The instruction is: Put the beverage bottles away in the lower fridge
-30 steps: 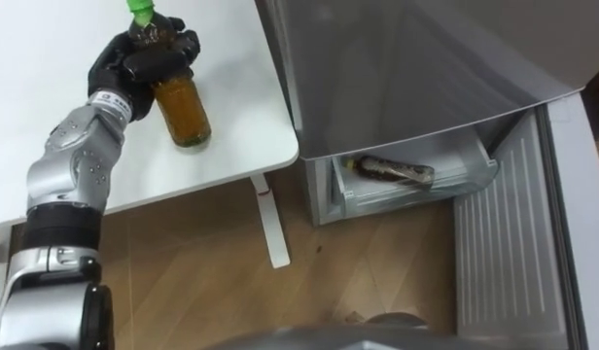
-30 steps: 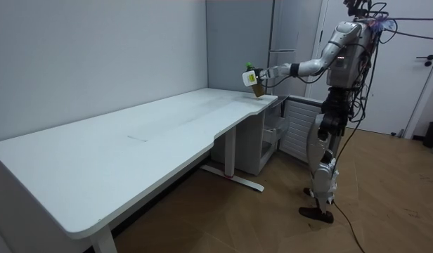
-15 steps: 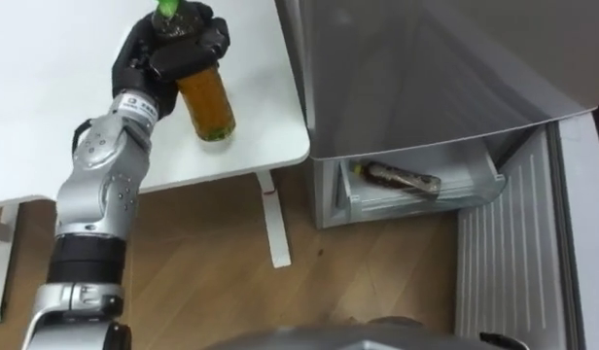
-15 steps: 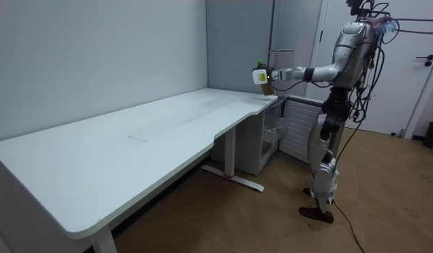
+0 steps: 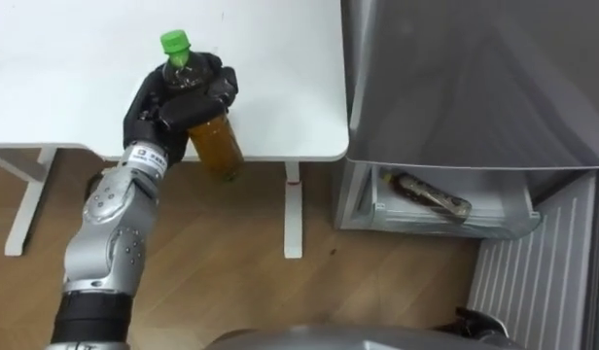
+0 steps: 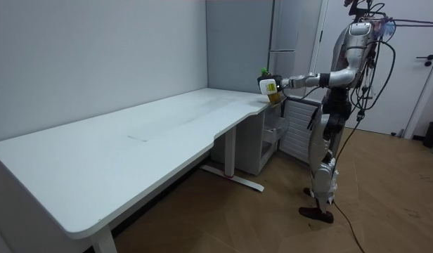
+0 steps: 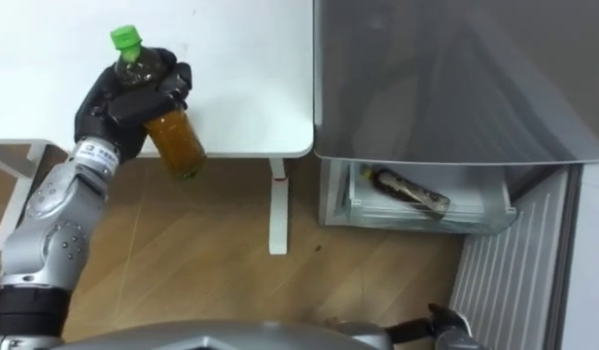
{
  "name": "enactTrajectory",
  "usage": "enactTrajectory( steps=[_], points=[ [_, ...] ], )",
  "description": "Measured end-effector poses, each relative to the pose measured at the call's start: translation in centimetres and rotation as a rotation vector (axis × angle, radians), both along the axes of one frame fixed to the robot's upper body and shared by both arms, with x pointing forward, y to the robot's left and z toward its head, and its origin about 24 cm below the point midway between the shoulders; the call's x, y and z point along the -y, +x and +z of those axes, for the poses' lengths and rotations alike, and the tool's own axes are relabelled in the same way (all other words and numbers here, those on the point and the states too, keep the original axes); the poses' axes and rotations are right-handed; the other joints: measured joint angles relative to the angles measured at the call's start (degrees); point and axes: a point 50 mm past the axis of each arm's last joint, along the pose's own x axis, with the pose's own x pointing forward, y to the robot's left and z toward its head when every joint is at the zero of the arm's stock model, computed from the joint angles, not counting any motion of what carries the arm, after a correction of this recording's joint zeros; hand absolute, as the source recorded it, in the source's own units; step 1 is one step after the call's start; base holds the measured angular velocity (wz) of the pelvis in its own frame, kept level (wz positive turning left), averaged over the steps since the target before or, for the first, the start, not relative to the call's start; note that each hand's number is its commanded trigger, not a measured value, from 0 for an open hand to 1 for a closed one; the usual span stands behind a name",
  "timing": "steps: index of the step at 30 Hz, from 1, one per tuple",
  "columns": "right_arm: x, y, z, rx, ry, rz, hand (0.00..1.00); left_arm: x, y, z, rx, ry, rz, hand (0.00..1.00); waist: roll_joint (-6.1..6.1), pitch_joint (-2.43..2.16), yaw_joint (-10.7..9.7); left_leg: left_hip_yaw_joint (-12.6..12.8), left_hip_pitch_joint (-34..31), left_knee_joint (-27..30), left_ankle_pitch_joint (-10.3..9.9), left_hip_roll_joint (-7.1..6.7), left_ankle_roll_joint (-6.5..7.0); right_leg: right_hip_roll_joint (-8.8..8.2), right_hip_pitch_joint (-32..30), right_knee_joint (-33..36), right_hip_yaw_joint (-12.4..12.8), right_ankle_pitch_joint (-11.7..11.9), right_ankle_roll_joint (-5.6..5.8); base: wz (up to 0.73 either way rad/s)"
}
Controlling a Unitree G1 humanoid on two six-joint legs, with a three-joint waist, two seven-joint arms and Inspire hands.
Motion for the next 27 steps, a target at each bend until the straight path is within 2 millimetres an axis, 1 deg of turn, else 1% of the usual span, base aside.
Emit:
enactTrajectory(
  steps=[2, 3, 8, 10, 12, 13, 15, 18, 20, 22, 24, 27],
  points=[
    [-0.3, 0.6, 0.1, 0.017, 0.023, 0.026, 0.0, 0.2, 0.0, 0.0, 0.002, -0.011, -0.006, 1.0, -0.04, 0.05, 0.2, -0.2, 0.0, 0.2, 0.0, -0.1, 0.01, -0.03, 0.4, 0.0, -0.4, 0.0, 0.01, 0.08],
    [-0.4, 1.0, 0.1, 0.025, 0.034, 0.04, 0.0, 0.4, 0.0, -0.1, 0.007, -0.026, -0.013, 1.0, -0.09, 0.1, 0.7, -0.2, 0.1, 0.2, 0.0, -0.27, 0.01, 0.0, 0.6, -0.1, -0.4, 0.0, 0.06, 0.06],
    [-1.4, 2.9, 0.3, 0.07, 0.083, 0.103, 0.0, 1.3, -0.1, -0.2, 0.021, -0.045, -0.052, 1.0, -0.4, 0.29, 1.5, -0.9, -0.2, 0.6, 0.0, -0.33, 0.01, -0.05, 0.8, -0.1, -1.1, -0.1, 0.14, 0.09],
    [-1.8, 3.3, 0.3, 0.08, 0.092, 0.12, 0.0, 1.2, -0.4, -0.8, 0.012, -0.049, -0.055, 1.0, -0.44, 0.31, 1.6, -1.1, -0.2, 0.7, 0.0, -0.34, 0.01, -0.08, 0.9, 0.0, -1.4, -0.1, 0.13, 0.09],
    [-2.5, 3.6, 0.3, 0.089, 0.117, 0.132, 0.0, 1.1, -0.9, -1.7, -0.022, -0.057, -0.049, 1.0, -0.85, 0.5, 1.9, -1.4, -0.5, 0.9, 0.0, -0.36, 0.01, -0.27, 0.7, 0.1, -1.8, -0.3, 0.07, 0.08],
    [-2.7, 3.7, 0.3, 0.089, 0.133, 0.136, 0.0, 1.2, -1.2, -2.0, -0.038, -0.062, -0.045, 1.0, -1.09, 0.43, 2.2, -1.5, -0.9, 1.3, 0.0, -0.36, 0.01, -0.26, 0.5, 0.1, -1.9, -0.3, 0.06, 0.06],
    [-2.8, 3.7, 0.3, 0.088, 0.144, 0.139, 0.0, 1.2, -1.6, -2.4, -0.053, -0.067, -0.041, 1.0, -1.43, 0.56, 2.7, -1.6, -1.5, 1.7, 0.0, -0.34, 0.01, -0.26, 0.1, 0.1, -2.0, -0.3, 0.06, 0.06],
    [-2.9, 3.8, 0.3, 0.092, 0.167, 0.152, 0.0, 1.1, -2.1, -3.3, -0.092, -0.07, -0.032, 1.0, -1.68, 0.49, 3.2, -1.5, -1.8, 1.8, 0.0, -0.32, 0.01, -0.09, -0.5, 0.9, -1.8, -0.3, 0.05, 0.0],
    [-3.0, 4.2, 0.4, 0.105, 0.188, 0.165, 0.0, 1.0, -2.2, -3.7, -0.111, -0.071, -0.027, 1.0, -1.74, 0.49, 3.8, -1.3, -1.9, 1.7, 0.0, -0.29, 0.01, -0.24, -0.7, 0.9, -1.6, -0.3, 0.05, -0.05],
    [-3.2, 4.6, 0.6, 0.12, 0.217, 0.181, 0.0, 0.9, -2.4, -4.2, -0.134, -0.074, -0.022, 1.0, -1.82, 0.46, 4.0, -1.2, -2.0, 1.7, 0.0, -0.3, 0.02, -0.41, -0.7, 1.0, -1.6, -0.3, 0.05, -0.02],
    [-3.6, 5.4, 0.9, 0.155, 0.254, 0.205, 0.0, 1.0, -2.5, -4.6, -0.148, -0.066, -0.024, 1.0, -2.06, 0.32, 4.1, -1.2, -2.1, 1.7, 0.0, -0.28, 0.04, -0.4, -1.0, 1.0, -1.6, -0.3, 0.07, 0.0],
    [-4.0, 6.4, 1.4, 0.197, 0.295, 0.234, 0.0, 1.3, -2.6, -4.7, -0.153, -0.069, -0.036, 1.0, -2.18, 0.27, 4.2, -1.2, -2.3, 1.8, 0.0, -0.27, 0.05, -0.43, -1.2, 1.1, -1.6, -0.3, 0.07, 0.0]
  ],
)
